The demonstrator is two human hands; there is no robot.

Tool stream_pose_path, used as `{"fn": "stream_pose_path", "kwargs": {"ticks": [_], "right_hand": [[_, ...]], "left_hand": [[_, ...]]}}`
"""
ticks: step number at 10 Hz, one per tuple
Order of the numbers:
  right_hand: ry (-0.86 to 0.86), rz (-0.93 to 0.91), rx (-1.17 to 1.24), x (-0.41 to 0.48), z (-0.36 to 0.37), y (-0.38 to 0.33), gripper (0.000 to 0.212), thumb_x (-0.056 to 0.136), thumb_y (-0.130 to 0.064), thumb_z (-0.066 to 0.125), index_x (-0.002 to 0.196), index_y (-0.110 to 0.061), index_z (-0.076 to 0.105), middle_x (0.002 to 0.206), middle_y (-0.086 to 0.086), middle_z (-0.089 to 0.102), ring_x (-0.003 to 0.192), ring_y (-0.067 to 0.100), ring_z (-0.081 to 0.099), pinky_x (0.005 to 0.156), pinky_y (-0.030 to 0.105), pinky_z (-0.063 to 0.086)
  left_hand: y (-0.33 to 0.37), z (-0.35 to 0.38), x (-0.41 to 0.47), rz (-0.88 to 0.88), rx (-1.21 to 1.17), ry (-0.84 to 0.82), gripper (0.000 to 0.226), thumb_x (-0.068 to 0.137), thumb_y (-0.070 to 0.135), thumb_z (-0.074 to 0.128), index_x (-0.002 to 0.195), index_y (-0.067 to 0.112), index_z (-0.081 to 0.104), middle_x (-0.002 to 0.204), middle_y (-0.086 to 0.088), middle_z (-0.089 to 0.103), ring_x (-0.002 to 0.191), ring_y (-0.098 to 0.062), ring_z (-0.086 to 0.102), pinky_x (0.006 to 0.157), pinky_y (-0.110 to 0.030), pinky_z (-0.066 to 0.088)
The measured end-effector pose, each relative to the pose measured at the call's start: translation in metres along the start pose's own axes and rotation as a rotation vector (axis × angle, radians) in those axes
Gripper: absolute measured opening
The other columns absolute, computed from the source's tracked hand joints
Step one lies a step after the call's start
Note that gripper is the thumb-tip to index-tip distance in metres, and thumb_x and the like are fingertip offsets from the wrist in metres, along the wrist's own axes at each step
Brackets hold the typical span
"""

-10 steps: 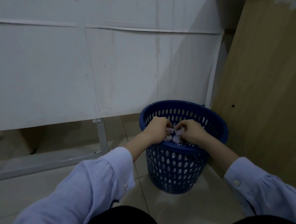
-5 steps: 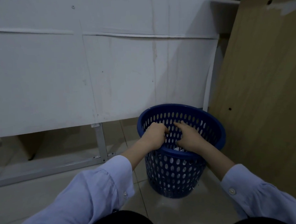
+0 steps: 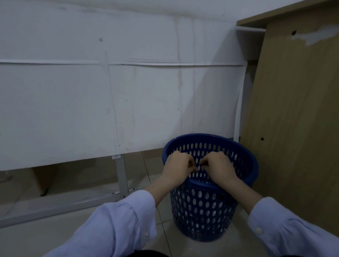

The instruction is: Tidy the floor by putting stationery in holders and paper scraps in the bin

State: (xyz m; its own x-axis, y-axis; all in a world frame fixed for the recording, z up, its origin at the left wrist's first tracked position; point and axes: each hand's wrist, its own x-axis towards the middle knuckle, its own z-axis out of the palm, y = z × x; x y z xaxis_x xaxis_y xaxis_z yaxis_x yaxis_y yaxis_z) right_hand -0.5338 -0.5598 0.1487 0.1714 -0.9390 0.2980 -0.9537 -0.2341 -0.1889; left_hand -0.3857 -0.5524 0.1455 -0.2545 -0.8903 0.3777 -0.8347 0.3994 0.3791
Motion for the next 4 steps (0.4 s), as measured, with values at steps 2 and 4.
{"fn": "stream_pose_path", "kwargs": {"ticks": [2, 4], "right_hand": [[0.038, 0.009, -0.118, -0.003, -0.002, 0.001, 0.031, 0.093, -0.045, 0.054, 0.093, -0.021, 0.074, 0.092, -0.001, 0.072, 0.087, 0.016, 0.064, 0.100, 0.037, 0.043], [-0.084, -0.006, -0.138, -0.002, -0.006, 0.006, 0.098, 0.080, -0.049, 0.068, 0.152, -0.039, 0.001, 0.160, 0.004, -0.016, 0.146, 0.029, -0.018, 0.110, 0.065, -0.007]], "left_hand": [[0.001, -0.011, -0.003, 0.018, 0.261, -0.015, 0.024, 0.095, 0.025, 0.050, 0.109, 0.024, 0.069, 0.103, 0.001, 0.071, 0.111, -0.021, 0.055, 0.114, -0.040, 0.016], [0.003, -0.032, -0.007, 0.005, 0.328, 0.057, 0.025, 0.089, 0.038, 0.056, 0.104, 0.024, 0.070, 0.097, 0.006, 0.072, 0.118, -0.016, 0.052, 0.115, -0.048, -0.009]]}}
